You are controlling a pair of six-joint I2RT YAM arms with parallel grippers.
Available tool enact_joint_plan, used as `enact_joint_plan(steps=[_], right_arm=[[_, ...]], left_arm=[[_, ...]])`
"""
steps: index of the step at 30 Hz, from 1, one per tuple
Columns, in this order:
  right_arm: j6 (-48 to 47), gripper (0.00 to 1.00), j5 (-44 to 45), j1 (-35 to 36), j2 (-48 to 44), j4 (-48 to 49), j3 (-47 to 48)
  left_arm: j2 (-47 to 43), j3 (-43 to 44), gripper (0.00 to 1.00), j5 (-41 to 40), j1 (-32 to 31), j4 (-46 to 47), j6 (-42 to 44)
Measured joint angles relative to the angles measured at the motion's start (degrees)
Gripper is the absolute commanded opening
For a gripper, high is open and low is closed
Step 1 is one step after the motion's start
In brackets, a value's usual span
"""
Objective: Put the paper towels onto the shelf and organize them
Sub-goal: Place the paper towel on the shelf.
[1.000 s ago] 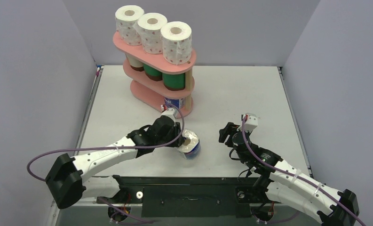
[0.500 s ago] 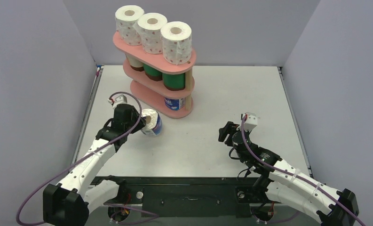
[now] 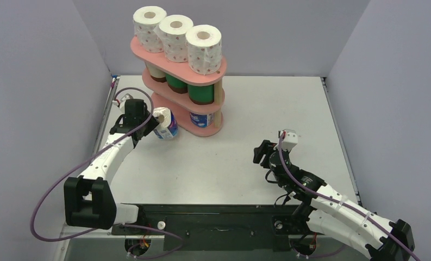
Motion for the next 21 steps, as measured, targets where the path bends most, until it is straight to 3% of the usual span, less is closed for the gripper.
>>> enact_joint_plan(steps=[9,21], right_arm=[[-0.2,0.58,-0.2,-0.8,-1.7,-0.2,-0.7],[-0.3,0.57,-0.2,-1.7,-2.2,-0.5,-1.2]], left_arm=[[8.7,7.8,0.21,0.0,0.1,2.6,-1.2],[16.9,11.6,0.21,1.5,0.1,5.3,-2.9]])
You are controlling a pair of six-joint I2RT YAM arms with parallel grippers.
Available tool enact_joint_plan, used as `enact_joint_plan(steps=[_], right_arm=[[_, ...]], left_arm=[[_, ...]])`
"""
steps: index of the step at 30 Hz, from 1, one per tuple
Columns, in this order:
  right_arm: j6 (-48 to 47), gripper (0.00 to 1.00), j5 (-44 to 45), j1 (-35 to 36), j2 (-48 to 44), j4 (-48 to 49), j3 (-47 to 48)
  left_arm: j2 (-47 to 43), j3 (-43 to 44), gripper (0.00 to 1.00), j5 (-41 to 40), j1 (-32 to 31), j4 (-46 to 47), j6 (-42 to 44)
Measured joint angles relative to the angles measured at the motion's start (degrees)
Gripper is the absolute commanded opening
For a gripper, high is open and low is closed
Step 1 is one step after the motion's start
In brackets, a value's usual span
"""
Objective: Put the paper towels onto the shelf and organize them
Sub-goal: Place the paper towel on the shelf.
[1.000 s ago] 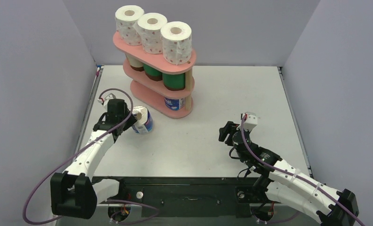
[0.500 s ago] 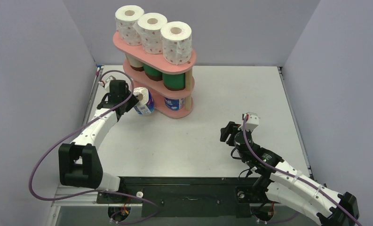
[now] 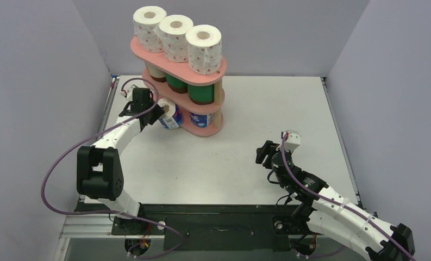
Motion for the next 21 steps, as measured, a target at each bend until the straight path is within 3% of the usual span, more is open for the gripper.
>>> enact_joint_plan(steps=[17,21], right_arm=[[0.0,0.56,0.0,-0.8,0.9,-0.1,-0.4],[0.0,0.56,0.0,-1.1,0.9,-0.1,-0.7]], left_arm=[[3.5,1.7,0.29,2.3,-0.9,4.2,-2.5],[3.8,1.8,0.39,2.4,-1.3,5.2,-2.7]])
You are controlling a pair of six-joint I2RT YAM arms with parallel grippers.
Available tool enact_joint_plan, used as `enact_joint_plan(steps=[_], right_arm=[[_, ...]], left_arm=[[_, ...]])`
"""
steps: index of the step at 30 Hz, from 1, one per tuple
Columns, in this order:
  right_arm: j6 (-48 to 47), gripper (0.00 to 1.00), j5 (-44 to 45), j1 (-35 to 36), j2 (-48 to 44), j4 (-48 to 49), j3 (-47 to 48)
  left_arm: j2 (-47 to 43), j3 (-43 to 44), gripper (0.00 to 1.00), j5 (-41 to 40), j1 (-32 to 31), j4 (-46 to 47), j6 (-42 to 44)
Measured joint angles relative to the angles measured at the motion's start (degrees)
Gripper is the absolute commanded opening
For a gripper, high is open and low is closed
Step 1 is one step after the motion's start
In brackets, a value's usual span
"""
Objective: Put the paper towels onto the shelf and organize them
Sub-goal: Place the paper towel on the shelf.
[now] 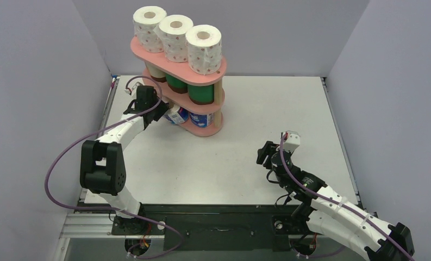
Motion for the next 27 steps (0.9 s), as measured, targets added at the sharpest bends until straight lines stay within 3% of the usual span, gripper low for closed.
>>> enact_joint_plan(steps=[4,21,27], right_arm=[[0.0,0.56,0.0,0.0,0.0,0.0,-0.2],[0.0,0.56,-0.3,-0.4,0.0,0.0,-0.2],[0.0,0.56,-0.8,-0.4,0.0,0.0,-0.2]], left_arm=[[0.0,0.0,0.51,0.5,-0.3,0.4,-0.3],[-0.9,0.2,0.79,0.5,-0.2,-1.0,-0.2],[-5.9,-1.8,0.83,0.6,0.5,-1.4,0.0]])
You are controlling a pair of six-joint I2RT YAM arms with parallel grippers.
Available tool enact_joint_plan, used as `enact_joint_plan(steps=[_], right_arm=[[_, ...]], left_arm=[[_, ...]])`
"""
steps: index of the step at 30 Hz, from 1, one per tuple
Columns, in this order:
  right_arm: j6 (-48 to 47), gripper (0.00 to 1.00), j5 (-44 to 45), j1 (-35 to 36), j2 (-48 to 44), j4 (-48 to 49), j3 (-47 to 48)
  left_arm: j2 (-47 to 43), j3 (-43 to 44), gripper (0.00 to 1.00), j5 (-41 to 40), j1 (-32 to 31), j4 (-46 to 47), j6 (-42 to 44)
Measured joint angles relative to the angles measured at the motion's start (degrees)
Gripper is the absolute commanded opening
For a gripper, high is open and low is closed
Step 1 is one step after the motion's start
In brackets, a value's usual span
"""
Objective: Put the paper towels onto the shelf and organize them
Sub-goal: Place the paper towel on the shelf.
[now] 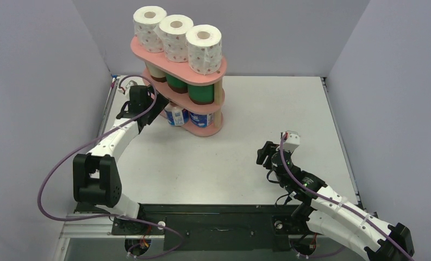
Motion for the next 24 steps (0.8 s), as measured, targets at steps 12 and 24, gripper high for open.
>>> enact_joint_plan(steps=[12,24], right_arm=[[0.0,0.54,-1.0,0.0,0.0,0.0,0.0],[0.0,0.54,-1.4,0.0,-0.9,0.1,-0.8]], left_arm=[[-10.7,-6.9,0.44,0.5,2.1,2.0,-0.4],[-8.3,-16.3,0.0,4.4,2.8,5.4,-3.7]])
